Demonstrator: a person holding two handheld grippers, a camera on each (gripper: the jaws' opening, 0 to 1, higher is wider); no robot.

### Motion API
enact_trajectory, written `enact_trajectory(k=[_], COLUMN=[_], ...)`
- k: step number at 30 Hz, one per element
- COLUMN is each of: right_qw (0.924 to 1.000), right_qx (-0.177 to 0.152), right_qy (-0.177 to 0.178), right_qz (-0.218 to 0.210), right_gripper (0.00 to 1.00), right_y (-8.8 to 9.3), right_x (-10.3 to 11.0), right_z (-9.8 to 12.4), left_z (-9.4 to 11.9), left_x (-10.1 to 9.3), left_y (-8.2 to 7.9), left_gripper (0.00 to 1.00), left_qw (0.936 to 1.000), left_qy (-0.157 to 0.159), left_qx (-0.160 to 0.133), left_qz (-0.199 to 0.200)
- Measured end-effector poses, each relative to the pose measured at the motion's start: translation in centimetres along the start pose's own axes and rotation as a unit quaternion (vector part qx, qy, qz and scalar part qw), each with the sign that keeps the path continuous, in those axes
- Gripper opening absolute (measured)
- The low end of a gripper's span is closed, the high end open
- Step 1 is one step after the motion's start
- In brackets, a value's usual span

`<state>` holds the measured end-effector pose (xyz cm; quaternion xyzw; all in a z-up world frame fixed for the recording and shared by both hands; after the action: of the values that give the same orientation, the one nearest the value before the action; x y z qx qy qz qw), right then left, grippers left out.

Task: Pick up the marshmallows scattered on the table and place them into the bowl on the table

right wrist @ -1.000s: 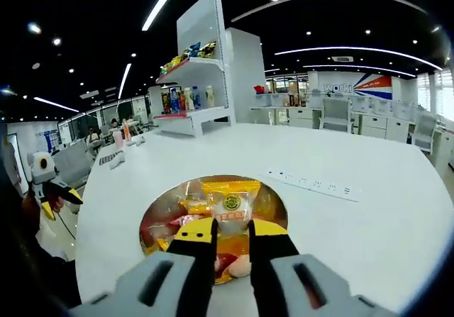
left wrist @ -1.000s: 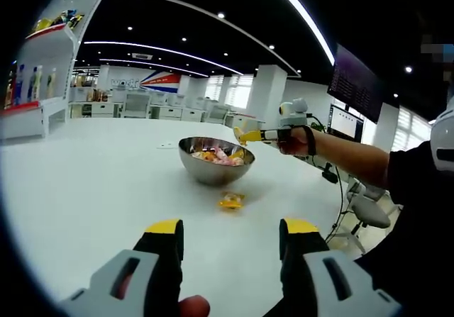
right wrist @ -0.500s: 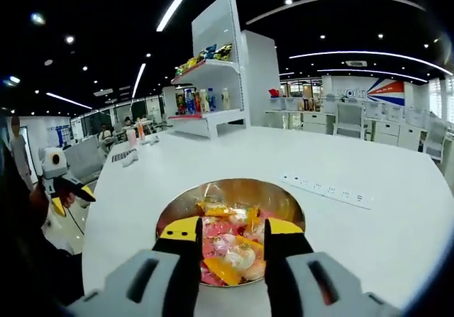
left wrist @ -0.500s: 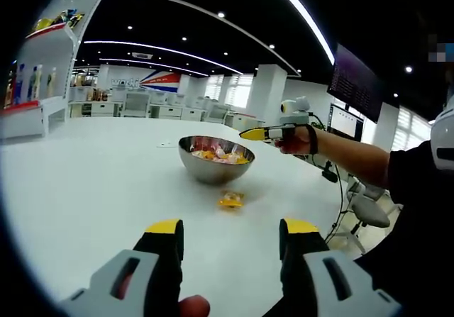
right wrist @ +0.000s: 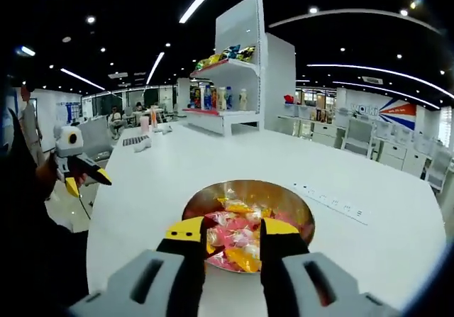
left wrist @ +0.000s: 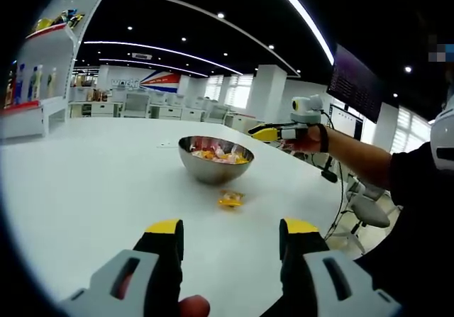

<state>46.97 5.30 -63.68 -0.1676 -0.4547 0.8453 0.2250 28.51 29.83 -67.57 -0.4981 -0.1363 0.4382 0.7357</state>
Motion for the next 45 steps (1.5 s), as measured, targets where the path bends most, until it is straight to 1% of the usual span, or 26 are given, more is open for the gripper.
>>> enact_trajectory(k=[3,7,12,16,19,21,24,28,29,31,35,37,40,42,44,45], right_qw=[0.9997,0.9992,0.9993,0.9994,0.9977,0.9972,0.9965,0.9956,0.9944,0.9915,0.9804,0.9698,0.9534,0.9449,0.9375,0.9352], right_qx=[0.009,0.015,0.011,0.007,0.024,0.027,0.031,0.034,0.042,0.055,0.083,0.1,0.12,0.132,0.141,0.144], right_qy=[-0.008,-0.012,-0.013,-0.009,0.0,-0.001,-0.007,-0.011,-0.014,-0.018,-0.038,-0.051,-0.078,-0.088,-0.095,-0.097], right_qz=[0.021,0.037,0.034,0.031,0.063,0.069,0.078,0.086,0.096,0.117,0.175,0.217,0.266,0.286,0.304,0.309], right_gripper=[0.3,0.29,0.29,0.28,0.28,0.29,0.29,0.29,0.29,0.28,0.28,0.28,0.28,0.28,0.28,0.28], right_y=[0.4,1.0,1.9,2.8,3.9,4.3,4.5,4.4,4.4,4.6,5.0,5.3,5.8,6.1,5.8,5.8], right_x=[1.2,2.1,2.7,3.6,4.5,5.1,5.7,5.8,5.9,6.0,7.0,7.7,9.1,9.3,9.9,9.9], right_z=[0.6,1.2,2.1,2.5,2.4,2.3,2.2,1.9,1.5,1.0,-0.3,-1.0,-1.9,-2.4,-2.8,-3.0], left_z=[0.0,0.0,0.0,-0.1,-0.3,-0.3,-0.4,-0.4,-0.4,-0.3,-0.1,0.0,0.2,0.3,0.4,0.5], left_x=[0.0,0.1,0.1,0.0,0.0,0.0,-0.1,-0.2,-0.2,-0.2,0.0,0.0,0.1,0.2,0.3,0.4], left_y=[0.0,-0.1,-0.2,-0.3,-0.2,-0.1,-0.2,-0.2,-0.1,-0.1,-0.1,0.0,0.0,0.0,0.1,0.1], left_gripper=[0.55,0.55,0.55,0.55,0.55,0.55,0.55,0.55,0.55,0.55,0.55,0.55,0.55,0.55,0.55,0.55], left_qw=[1.0,1.0,1.0,1.0,1.0,1.0,1.0,1.0,1.0,1.0,1.0,1.0,1.0,1.0,1.0,1.0], left_qy=[0.0,-0.002,-0.003,-0.002,-0.002,-0.003,-0.002,0.0,0.0,-0.001,-0.004,-0.005,-0.005,-0.006,-0.008,-0.008], left_qx=[-0.001,0.0,0.001,0.001,0.005,0.006,0.005,0.005,0.006,0.006,0.005,0.004,0.004,0.003,0.002,0.002], left_qz=[0.0,-0.001,-0.002,-0.004,-0.004,-0.005,-0.005,-0.005,-0.005,-0.004,-0.003,-0.003,-0.003,-0.002,-0.001,0.0])
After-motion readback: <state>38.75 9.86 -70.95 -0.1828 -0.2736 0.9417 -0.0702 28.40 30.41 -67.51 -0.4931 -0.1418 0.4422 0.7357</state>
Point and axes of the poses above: the point that each gripper's makers call its tool centre point, and the gripper's own axes: z roughly backward along the fingers, x roughly to its left, y roughly out of its underside, the point moved 4 cm from there along z, roughly backward along the fingers, and after that the axes turned 13 degrees about x, right-handed, at the moved point
